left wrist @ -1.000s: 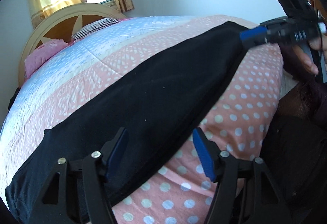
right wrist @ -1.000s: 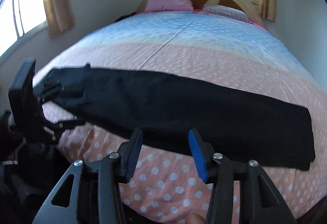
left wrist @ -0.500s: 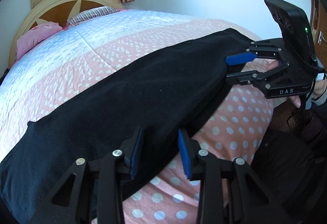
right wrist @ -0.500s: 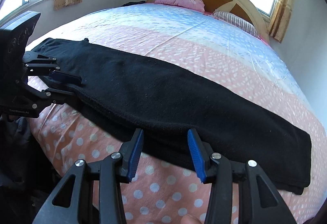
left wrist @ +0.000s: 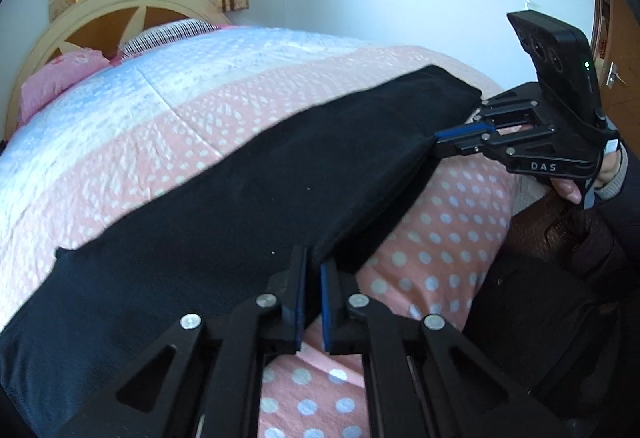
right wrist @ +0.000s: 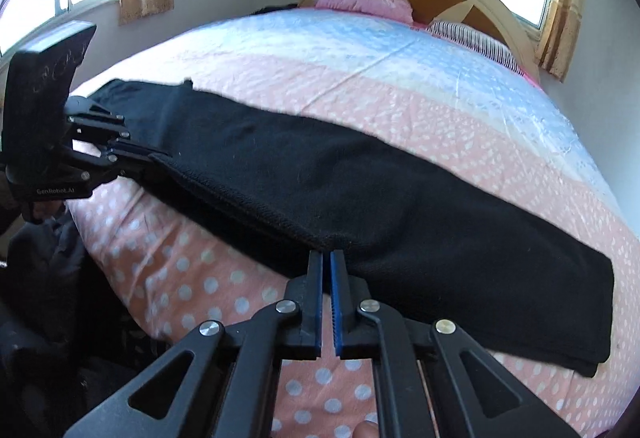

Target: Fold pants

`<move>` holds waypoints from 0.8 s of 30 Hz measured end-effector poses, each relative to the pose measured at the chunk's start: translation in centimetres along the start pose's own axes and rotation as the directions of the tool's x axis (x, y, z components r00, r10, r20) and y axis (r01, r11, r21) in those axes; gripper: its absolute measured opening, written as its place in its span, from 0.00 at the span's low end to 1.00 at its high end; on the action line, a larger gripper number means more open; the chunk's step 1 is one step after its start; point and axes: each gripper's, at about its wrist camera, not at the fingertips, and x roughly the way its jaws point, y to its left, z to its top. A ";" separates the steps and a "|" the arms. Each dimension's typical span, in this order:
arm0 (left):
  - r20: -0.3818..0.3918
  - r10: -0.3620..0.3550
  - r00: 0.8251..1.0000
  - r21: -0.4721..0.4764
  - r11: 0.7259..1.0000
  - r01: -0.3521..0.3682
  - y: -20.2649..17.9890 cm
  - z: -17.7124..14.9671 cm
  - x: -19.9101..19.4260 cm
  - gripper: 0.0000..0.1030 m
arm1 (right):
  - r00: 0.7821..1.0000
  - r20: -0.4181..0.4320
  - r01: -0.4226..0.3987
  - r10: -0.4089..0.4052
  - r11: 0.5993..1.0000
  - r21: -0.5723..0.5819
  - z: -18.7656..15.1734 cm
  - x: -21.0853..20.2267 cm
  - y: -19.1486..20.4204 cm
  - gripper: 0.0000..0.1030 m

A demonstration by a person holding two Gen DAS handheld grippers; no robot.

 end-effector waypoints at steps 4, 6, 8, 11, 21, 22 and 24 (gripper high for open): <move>-0.029 0.010 1.000 -0.017 1.000 -0.010 0.2 -0.2 1.6 0.07 | 1.000 -0.021 0.002 -0.002 1.000 -0.001 -0.5 1.4 0.1 0.04; -0.024 0.012 1.000 -0.003 1.000 -0.013 -0.1 0.0 1.3 0.08 | 0.999 -0.035 -0.032 0.032 0.999 0.010 -0.4 1.1 -0.3 0.05; -0.016 0.031 0.999 0.030 0.999 -0.030 -0.7 0.0 0.9 0.21 | 0.998 -0.045 -0.037 0.038 0.999 0.012 -0.6 0.8 -0.7 0.05; 0.024 0.004 1.000 0.063 0.998 -0.006 -1.4 -0.2 -0.9 0.30 | 0.999 -0.013 -0.042 0.042 0.998 0.042 -0.9 -0.5 -1.6 0.05; 0.113 0.076 0.991 -0.033 0.997 -0.073 0.3 2.8 0.2 0.62 | 0.998 0.023 0.055 -0.065 0.956 0.287 -0.7 0.2 -8.0 0.05; 0.092 0.086 0.992 -0.041 0.996 -0.083 0.6 3.0 1.0 0.62 | 0.998 -0.002 0.065 -0.067 0.951 0.301 -1.0 0.6 -8.4 0.05; 0.020 0.086 0.996 -0.059 0.995 -0.084 0.9 2.8 2.5 0.62 | 0.998 -0.032 0.069 -0.062 0.946 0.316 -1.7 1.1 -9.0 0.05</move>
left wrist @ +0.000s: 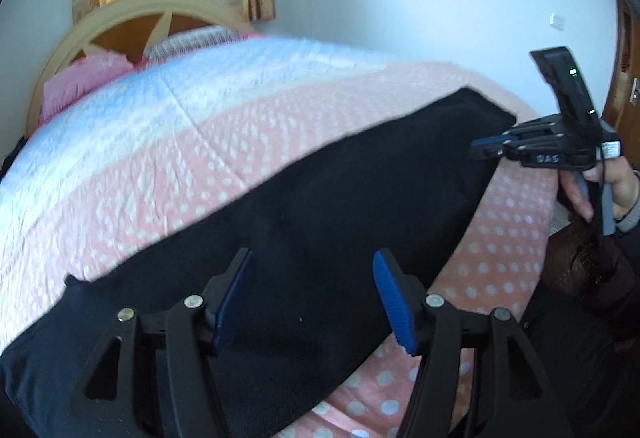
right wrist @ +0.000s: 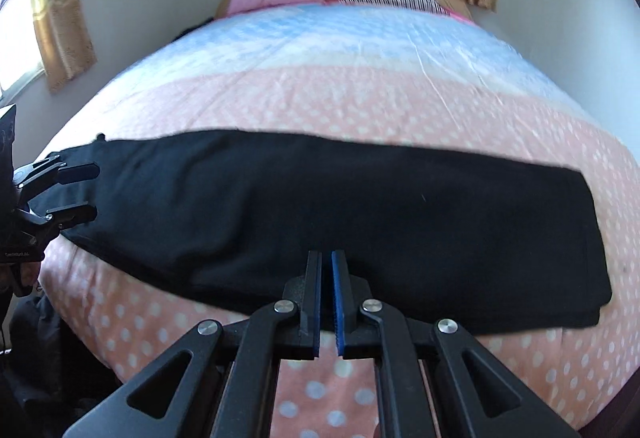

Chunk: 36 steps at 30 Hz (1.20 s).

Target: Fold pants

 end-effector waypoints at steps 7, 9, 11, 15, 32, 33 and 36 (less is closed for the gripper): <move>-0.054 0.000 0.999 0.002 1.000 0.001 -0.5 -1.0 1.2 0.62 | 0.998 -0.012 -0.053 0.054 0.997 0.060 -0.9 -0.1 -1.2 0.05; -0.052 0.004 0.999 -0.011 1.000 -0.004 -0.4 -0.9 1.3 0.62 | 0.999 -0.015 -0.042 0.043 0.998 0.051 -0.9 -0.2 -0.9 0.05; -0.047 0.015 0.999 -0.012 1.000 -0.016 -0.3 -0.9 1.0 0.62 | 0.999 0.009 -0.033 0.032 0.999 0.042 -0.9 -0.8 -0.9 0.05; -0.036 0.026 0.999 -0.017 1.000 -0.026 -0.3 -1.3 0.3 0.63 | 0.993 0.102 0.049 -0.060 0.993 0.110 -0.7 -2.3 -2.8 0.05; -0.006 0.061 0.998 -0.046 0.997 -0.061 0.9 -1.4 -1.0 0.67 | 0.987 0.035 0.153 -0.160 0.977 0.150 -1.7 -0.3 -5.2 0.06; 0.006 0.071 0.997 -0.051 0.996 -0.071 1.2 -1.4 -1.5 0.68 | 0.986 0.040 0.153 -0.161 0.977 0.151 -1.8 -0.2 -5.2 0.06; 0.023 0.148 0.989 -0.058 0.988 -0.146 2.7 -2.0 -2.8 0.73 | 0.984 0.044 0.165 -0.173 0.976 0.140 -1.9 -0.3 -4.9 0.06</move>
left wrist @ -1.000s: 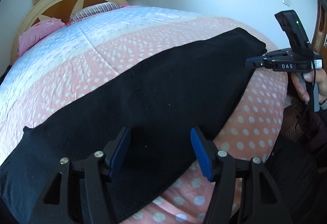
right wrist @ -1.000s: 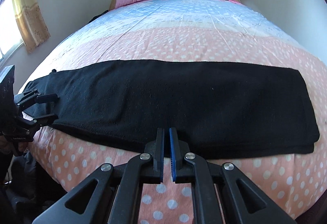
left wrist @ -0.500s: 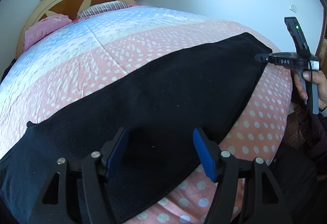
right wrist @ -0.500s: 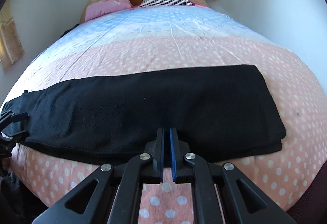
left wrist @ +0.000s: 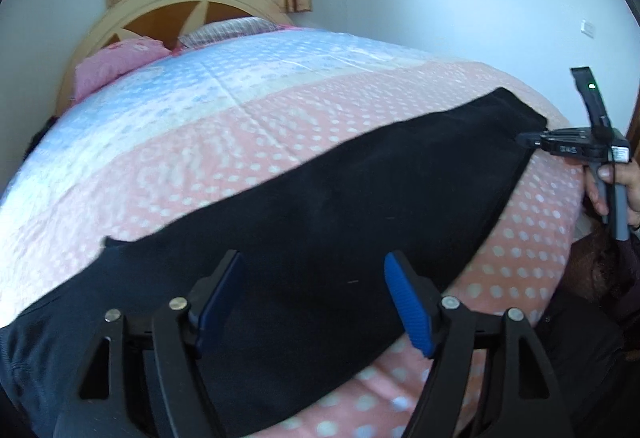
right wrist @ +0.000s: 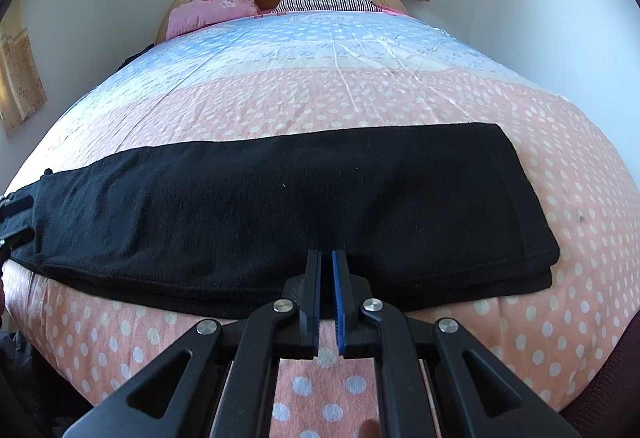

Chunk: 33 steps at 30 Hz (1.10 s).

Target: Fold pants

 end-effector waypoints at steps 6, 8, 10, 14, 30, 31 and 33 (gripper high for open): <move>-0.032 0.137 0.990 -0.096 0.986 -0.140 5.3 -1.9 -1.2 0.74 | 0.999 0.037 -0.032 0.033 0.999 -0.018 1.2 -1.9 3.8 0.25; -0.052 0.164 0.985 -0.117 0.978 -0.170 6.7 -2.6 -1.2 0.74 | 0.994 0.051 -0.092 0.097 0.992 -0.086 1.6 -2.5 6.9 0.55; -0.073 0.174 0.982 -0.138 0.973 -0.183 7.5 -3.2 -1.1 0.74 | 0.981 0.042 -0.180 0.189 0.971 -0.160 1.8 -2.6 10.5 0.55; -0.090 0.168 0.982 -0.160 0.970 -0.181 7.9 -4.2 -1.0 0.74 | 0.963 -0.006 -0.260 0.268 0.928 -0.266 1.3 -1.6 16.0 0.55; 0.057 0.207 0.977 -0.266 0.946 -0.185 7.5 -3.7 -4.2 0.89 | 0.973 0.129 -0.201 0.193 0.978 0.049 2.4 -5.4 3.6 0.55; 0.052 0.209 0.977 -0.271 0.944 -0.187 7.6 -3.6 -3.9 0.89 | 0.980 0.142 -0.159 0.142 0.980 0.119 2.4 -5.7 0.9 0.55; 0.035 0.212 0.977 -0.285 0.939 -0.193 7.8 -3.5 -3.3 0.89 | 0.986 0.154 -0.098 0.060 0.963 0.253 1.8 -6.2 -4.2 0.55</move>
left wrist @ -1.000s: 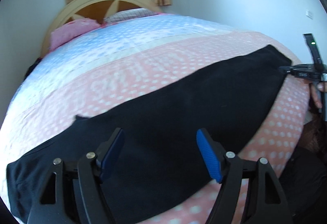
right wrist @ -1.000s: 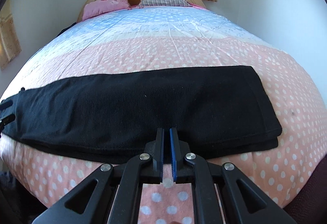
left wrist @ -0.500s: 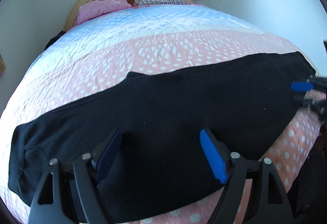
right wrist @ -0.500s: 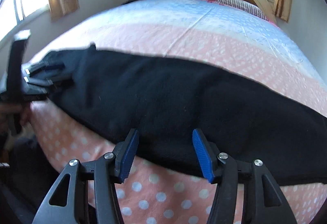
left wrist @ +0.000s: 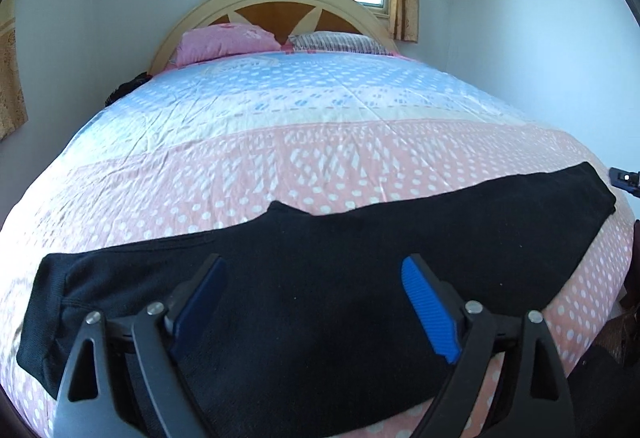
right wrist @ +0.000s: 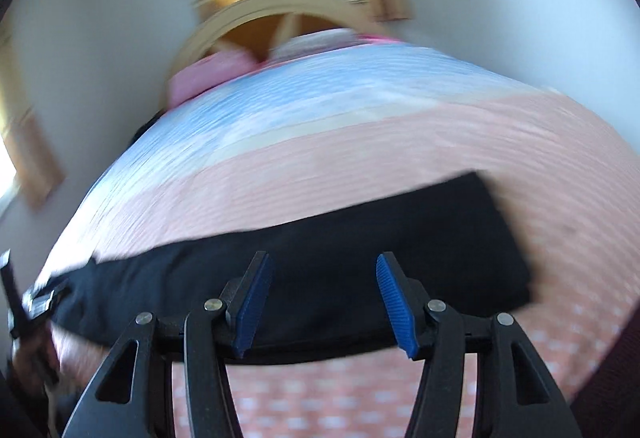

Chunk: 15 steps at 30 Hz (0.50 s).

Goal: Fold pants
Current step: 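Grasp the black pants leg ends with the right tool and lift them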

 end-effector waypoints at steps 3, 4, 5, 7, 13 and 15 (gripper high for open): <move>-0.025 -0.006 1.000 -0.006 1.000 0.005 -0.1 0.1 1.1 0.89 | 0.996 0.018 0.079 -0.084 0.979 0.190 0.2 -1.2 -7.0 0.55; -0.031 0.000 1.000 -0.002 1.000 0.000 -0.3 0.1 1.3 0.89 | 0.996 0.017 0.080 -0.087 0.968 0.238 0.2 -1.4 -8.6 0.55; -0.035 0.005 0.999 0.005 1.000 -0.005 -0.5 0.0 1.4 0.89 | 0.996 0.013 0.080 -0.087 0.957 0.280 0.0 -1.5 -10.0 0.55; -0.036 0.017 0.999 0.014 1.000 -0.017 -0.8 0.1 1.4 0.89 | 0.997 -0.001 0.072 -0.077 0.931 0.359 -0.3 -1.6 -12.2 0.55; -0.043 0.010 0.999 -0.014 1.000 -0.010 -0.3 -0.2 1.4 0.89 | 0.998 -0.061 0.043 -0.018 0.900 0.435 -1.2 -0.4 -14.3 0.52; -0.035 0.003 0.999 -0.016 1.000 -0.004 -0.3 -0.2 1.4 0.89 | 0.996 -0.081 0.019 0.020 0.891 0.453 -1.5 1.0 -13.9 0.51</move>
